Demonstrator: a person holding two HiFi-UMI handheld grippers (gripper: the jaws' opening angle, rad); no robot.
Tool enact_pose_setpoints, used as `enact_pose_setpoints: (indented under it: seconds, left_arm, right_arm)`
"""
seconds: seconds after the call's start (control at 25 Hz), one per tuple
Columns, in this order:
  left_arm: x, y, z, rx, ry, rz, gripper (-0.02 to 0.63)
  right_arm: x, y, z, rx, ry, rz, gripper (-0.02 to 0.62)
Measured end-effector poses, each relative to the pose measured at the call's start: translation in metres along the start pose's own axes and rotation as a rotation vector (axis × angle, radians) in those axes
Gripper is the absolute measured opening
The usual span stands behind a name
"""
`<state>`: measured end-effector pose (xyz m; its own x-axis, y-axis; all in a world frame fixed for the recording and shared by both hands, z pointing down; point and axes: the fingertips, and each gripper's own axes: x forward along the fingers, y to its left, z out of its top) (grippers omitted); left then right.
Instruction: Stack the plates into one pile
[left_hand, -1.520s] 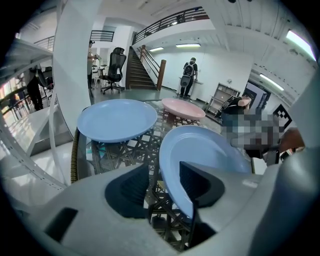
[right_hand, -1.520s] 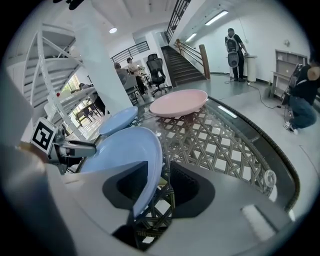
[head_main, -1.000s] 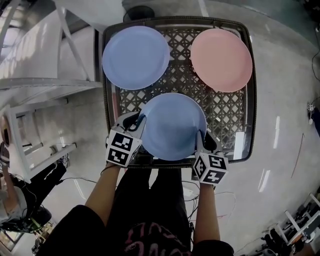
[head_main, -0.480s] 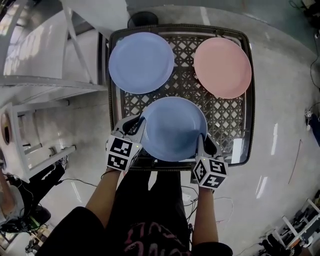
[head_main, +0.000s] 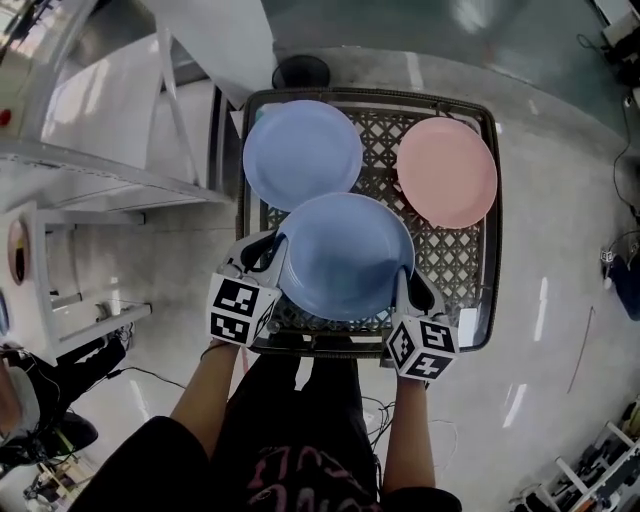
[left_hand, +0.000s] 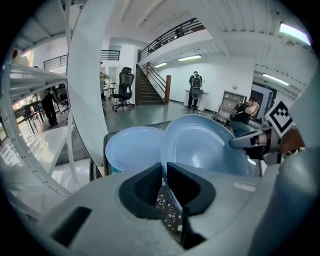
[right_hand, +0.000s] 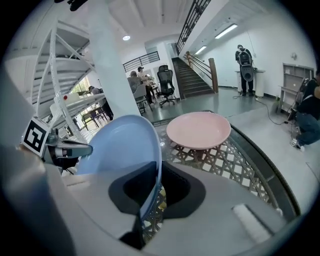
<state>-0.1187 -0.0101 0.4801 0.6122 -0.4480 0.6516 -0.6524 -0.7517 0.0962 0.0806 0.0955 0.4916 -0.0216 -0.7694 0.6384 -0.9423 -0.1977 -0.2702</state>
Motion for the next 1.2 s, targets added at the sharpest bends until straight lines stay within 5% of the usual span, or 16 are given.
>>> enact_pose_setpoints:
  seconds: [0.64, 1.2]
  left_arm:
    - [0.001, 0.102, 0.043, -0.039, -0.065, 0.117, 0.028]
    - [0.055, 0.177, 0.077, -0.067, -0.089, 0.148, 0.021]
  right_arm:
    - [0.073, 0.065, 0.081, -0.096, -0.052, 0.116, 0.034]
    - [0.161, 0.078, 0.128, -0.087, -0.051, 0.121, 0.029]
